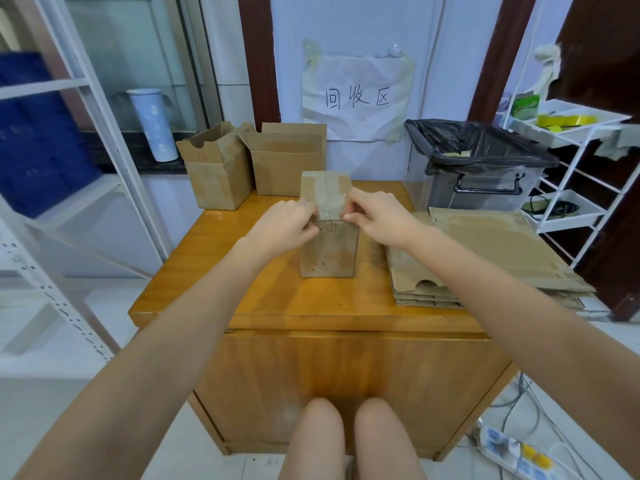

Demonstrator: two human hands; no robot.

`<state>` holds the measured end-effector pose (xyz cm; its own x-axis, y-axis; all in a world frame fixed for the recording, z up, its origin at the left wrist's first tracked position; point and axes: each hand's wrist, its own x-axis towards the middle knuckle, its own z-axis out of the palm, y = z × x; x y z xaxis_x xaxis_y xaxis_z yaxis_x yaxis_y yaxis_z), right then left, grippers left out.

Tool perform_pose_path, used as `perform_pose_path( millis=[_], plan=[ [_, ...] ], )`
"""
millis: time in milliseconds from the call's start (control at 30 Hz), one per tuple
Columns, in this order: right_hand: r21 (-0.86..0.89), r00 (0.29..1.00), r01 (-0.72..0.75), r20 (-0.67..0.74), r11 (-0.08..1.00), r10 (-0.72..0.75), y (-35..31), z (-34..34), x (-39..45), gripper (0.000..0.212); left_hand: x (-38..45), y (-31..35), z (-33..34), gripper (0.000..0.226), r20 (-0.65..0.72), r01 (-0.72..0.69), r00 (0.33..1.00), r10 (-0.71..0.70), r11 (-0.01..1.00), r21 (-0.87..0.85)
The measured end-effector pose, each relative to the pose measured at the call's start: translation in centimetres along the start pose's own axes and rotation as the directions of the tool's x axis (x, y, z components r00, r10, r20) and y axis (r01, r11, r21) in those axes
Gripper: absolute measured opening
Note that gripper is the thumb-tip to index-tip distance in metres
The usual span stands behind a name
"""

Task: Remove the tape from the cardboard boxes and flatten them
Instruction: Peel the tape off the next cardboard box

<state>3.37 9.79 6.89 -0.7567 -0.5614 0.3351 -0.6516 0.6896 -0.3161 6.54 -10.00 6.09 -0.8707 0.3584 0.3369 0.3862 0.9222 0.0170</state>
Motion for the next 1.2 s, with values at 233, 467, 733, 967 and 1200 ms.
perform_pose_path(
  millis=[233, 467, 733, 967, 1200],
  plan=[
    [0.008, 1.000, -0.013, 0.015, 1.000, 0.013, -0.3, -0.2, 0.0, 0.008, 0.7, 1.0, -0.3, 0.023, -0.017, 0.069, 0.998, -0.068, 0.996, 0.057],
    [0.041, 1.000, -0.013, -0.004, 0.999, 0.013, -0.1, -0.4, -0.3, 0.007, -0.9, -1.6, -0.3, 0.039, 0.003, 0.064, 0.998, -0.065, 0.970, -0.234],
    [0.065, 1.000, -0.017, 0.000, 0.998, 0.017, -0.5, -0.4, -0.3, 0.007, -1.1, -1.6, 0.1, 0.042, -0.025, 0.045, 0.998, -0.051, 0.979, -0.200],
    [0.070, 1.000, -0.021, 0.016, 0.997, 0.020, -0.6, -0.8, 0.0, 0.008, -1.3, -1.5, -0.5, 0.042, 0.031, 0.037, 0.999, -0.032, 0.980, -0.198],
    [0.080, 1.000, -0.027, 0.009, 0.996, 0.027, -0.6, -0.9, -0.1, 0.008, -1.8, -1.1, -0.8, 0.048, 0.027, 0.067, 0.998, -0.063, 0.971, -0.231]
  ],
)
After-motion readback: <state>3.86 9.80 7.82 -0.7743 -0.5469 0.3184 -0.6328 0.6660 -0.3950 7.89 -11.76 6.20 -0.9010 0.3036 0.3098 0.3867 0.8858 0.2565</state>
